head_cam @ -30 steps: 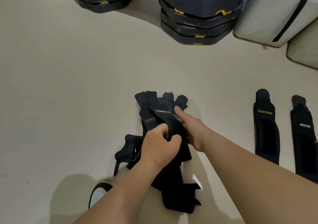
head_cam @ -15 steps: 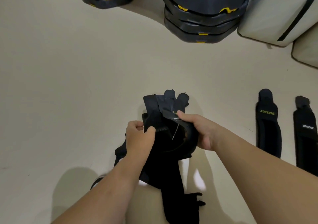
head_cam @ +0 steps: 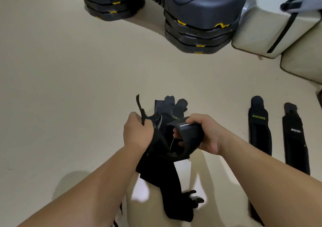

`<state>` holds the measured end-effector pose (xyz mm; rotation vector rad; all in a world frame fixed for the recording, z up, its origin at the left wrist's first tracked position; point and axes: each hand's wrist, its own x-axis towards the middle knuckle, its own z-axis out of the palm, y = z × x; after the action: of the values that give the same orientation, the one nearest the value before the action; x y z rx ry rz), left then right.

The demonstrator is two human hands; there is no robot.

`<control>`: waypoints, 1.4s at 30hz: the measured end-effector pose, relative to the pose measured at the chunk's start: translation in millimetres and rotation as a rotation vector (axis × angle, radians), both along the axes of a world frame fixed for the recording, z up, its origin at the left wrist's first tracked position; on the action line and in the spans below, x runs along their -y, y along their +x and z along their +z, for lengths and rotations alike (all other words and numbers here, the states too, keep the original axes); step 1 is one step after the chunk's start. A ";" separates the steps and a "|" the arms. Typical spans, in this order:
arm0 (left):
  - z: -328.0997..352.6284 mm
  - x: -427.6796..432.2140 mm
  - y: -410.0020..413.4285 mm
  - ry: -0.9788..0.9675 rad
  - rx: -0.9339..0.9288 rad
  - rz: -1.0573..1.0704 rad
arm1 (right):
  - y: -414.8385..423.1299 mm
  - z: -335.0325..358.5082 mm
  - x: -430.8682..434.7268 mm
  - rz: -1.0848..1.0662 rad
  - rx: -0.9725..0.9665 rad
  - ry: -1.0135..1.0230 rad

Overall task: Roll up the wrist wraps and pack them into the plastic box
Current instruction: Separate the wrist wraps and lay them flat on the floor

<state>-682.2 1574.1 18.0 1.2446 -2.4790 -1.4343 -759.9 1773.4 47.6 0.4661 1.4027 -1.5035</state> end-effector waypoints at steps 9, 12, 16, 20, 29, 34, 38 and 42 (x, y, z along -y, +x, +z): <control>121.7 12.5 16.8 0.123 -0.131 -0.162 | 46.0 113.1 5.2 0.115 -0.187 -0.084; 177.2 14.3 26.5 0.082 -0.153 -0.250 | 63.3 160.6 2.7 0.088 -0.230 -0.135; 249.6 10.5 40.5 0.125 -0.212 -0.360 | 88.8 220.9 -8.2 0.056 -0.303 -0.191; 316.3 -7.7 53.3 0.159 -0.290 -0.507 | 107.7 271.9 -21.8 -0.071 -0.373 -0.269; 343.6 -58.1 74.7 0.299 -0.325 -0.518 | 129.0 292.8 -41.4 -0.225 -0.549 -0.254; 347.0 -64.1 52.7 0.358 -0.311 -0.501 | 116.9 290.7 -53.1 -0.241 -0.669 -0.188; 344.9 -57.4 43.7 0.308 -0.283 -0.542 | 107.9 287.5 -65.5 -0.194 -0.870 0.036; 342.5 -49.1 37.7 0.237 -0.264 -0.566 | 103.0 282.0 -64.5 -0.227 -0.807 0.016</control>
<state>-644.5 1623.1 360.5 0.3193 -2.6371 -1.8995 -656.9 1837.9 329.6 0.0009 2.0216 -1.9816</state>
